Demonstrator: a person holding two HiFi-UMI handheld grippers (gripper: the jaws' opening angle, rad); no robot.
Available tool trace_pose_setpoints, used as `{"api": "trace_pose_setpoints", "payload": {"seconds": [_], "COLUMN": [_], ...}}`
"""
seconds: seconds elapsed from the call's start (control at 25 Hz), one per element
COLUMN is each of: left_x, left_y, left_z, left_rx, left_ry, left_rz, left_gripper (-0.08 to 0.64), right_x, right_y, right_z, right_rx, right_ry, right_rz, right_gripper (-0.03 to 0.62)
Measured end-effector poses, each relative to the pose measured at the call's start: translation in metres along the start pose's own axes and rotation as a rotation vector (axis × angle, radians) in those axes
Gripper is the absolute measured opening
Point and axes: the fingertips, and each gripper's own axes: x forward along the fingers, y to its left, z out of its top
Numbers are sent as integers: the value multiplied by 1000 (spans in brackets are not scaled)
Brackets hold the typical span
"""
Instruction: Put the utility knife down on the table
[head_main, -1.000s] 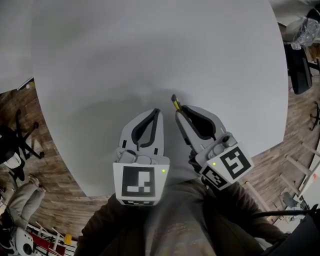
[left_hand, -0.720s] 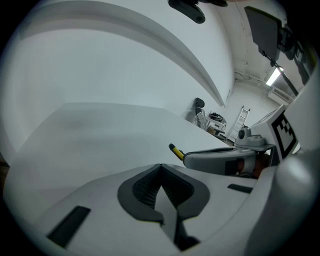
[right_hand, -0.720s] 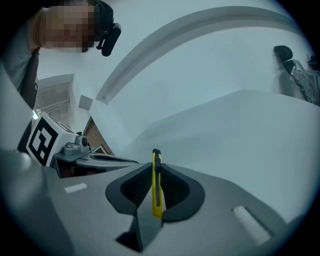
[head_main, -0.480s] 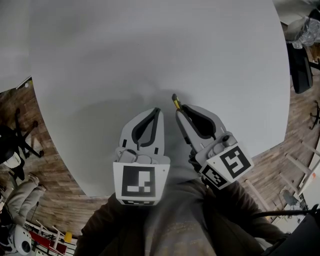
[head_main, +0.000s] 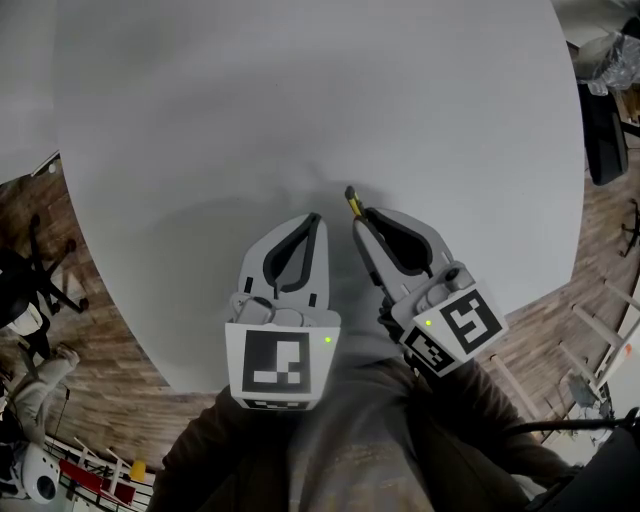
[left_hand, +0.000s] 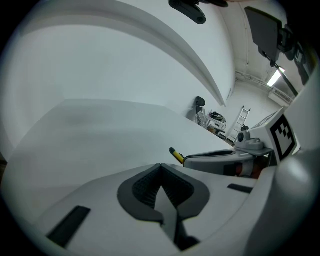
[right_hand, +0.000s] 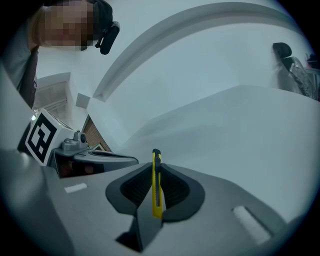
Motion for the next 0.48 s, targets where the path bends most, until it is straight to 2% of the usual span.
{"api": "trace_pose_setpoints", "payload": {"seconds": [0.48], "left_x": [5], "left_y": [3], "left_z": [-6], "left_rx": [-16], "left_ry": [13], "left_rz": [-5], "left_gripper": [3], "right_x": [4], "right_y": [-4], "right_z": [-10], "right_rx": [17], "right_ry": [20], "right_rz": [-7], "right_gripper": [51]}}
